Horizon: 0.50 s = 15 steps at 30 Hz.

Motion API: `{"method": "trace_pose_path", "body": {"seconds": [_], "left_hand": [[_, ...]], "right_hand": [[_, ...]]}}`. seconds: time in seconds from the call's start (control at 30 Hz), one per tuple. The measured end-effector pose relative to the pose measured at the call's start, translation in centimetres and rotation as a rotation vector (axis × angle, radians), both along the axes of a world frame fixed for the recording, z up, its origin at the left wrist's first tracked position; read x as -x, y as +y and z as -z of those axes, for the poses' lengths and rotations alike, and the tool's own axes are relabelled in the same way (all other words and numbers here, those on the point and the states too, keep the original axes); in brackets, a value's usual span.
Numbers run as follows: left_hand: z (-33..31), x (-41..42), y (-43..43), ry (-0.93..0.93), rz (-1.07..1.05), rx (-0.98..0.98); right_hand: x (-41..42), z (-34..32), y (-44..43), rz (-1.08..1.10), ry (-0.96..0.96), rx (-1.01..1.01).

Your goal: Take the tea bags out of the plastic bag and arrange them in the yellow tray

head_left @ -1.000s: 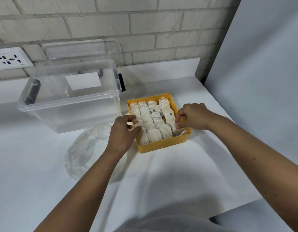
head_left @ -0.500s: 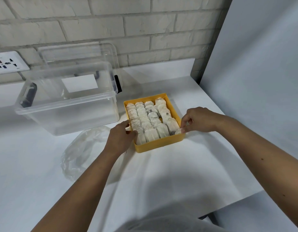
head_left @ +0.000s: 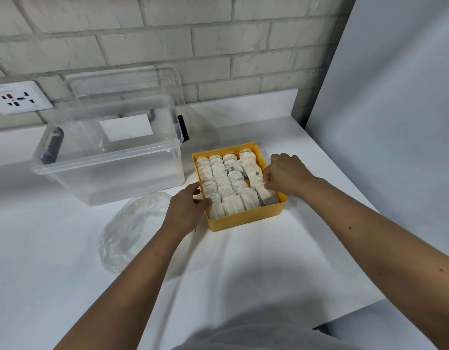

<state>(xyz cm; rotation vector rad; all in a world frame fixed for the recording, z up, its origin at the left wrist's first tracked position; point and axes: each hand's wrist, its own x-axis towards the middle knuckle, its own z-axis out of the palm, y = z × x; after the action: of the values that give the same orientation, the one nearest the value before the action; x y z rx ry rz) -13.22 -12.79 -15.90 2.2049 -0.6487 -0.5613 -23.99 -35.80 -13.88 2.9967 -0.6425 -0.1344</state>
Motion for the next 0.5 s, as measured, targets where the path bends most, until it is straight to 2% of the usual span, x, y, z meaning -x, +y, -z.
{"method": "trace_pose_path", "body": {"seconds": [0.17, 0.27, 0.37, 0.43, 0.5], "left_hand": [[0.3, 0.1, 0.0, 0.046, -0.026, 0.049], [0.6, 0.3, 0.2, 0.123, -0.073, 0.107], [1.0, 0.7, 0.3, 0.177, -0.083, 0.147], [1.1, 1.0, 0.2, 0.181, -0.062, 0.157], [1.0, 1.2, 0.2, 0.17, -0.044, 0.161]], "right_hand": [[0.4, 1.0, 0.3, 0.009, -0.045, 0.02], [1.5, 1.6, 0.4, 0.091, -0.175, -0.202], [3.0, 2.7, 1.2, 0.207, -0.446, -0.457], [3.8, 3.7, 1.6, 0.283, -0.584, -0.511], [4.2, 4.5, 1.8, 0.34, -0.639, -0.535]]}}
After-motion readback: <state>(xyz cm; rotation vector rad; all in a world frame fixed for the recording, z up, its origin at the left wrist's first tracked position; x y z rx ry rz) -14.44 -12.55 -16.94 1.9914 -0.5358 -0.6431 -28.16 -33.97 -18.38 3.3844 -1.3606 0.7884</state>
